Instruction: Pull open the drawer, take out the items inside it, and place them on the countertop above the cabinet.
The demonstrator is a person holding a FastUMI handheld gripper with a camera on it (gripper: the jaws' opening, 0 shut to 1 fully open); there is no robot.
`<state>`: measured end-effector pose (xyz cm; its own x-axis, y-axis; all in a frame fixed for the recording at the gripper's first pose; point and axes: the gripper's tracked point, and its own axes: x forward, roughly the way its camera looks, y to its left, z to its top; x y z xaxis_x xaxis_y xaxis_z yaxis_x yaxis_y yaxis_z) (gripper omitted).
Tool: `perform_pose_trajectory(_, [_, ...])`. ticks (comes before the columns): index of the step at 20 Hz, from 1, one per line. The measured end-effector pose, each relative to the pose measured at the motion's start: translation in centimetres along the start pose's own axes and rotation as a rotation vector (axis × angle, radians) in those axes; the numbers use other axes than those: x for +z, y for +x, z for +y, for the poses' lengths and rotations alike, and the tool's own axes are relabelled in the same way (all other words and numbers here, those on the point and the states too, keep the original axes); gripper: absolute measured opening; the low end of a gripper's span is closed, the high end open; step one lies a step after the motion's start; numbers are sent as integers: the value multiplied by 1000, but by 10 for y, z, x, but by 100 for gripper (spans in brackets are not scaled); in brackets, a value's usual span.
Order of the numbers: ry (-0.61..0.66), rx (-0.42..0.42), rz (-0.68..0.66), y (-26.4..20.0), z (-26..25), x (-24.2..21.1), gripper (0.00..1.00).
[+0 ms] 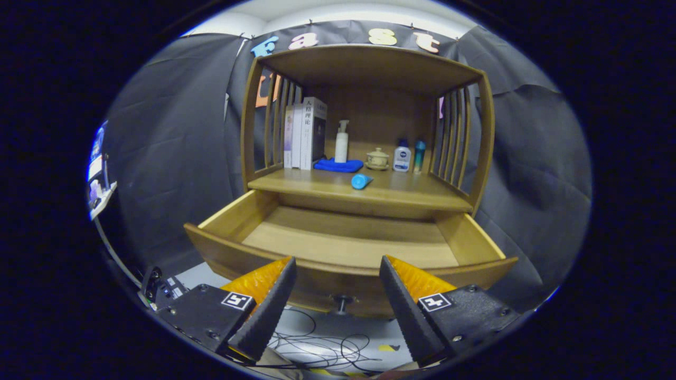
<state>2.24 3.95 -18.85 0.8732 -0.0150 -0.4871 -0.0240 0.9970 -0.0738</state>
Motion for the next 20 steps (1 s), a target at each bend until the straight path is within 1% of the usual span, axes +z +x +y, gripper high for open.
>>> perform_pose_trajectory(4, [11,7,-22,8,2,-31,99])
perform_pose_trajectory(9, [36,-25,-68,22,-5,-51,99])
perform_pose_trajectory(14, [6,-61,-127,36,-10,-57,99])
perform_pose_trajectory(16, [27,-70,-132,43,-11,-59,100])
perform_pose_trajectory(18, [38,-102,-120,50,-17,-63,100])
perform_pose_trajectory(20, [46,-115,-132,50,-15,-62,100])
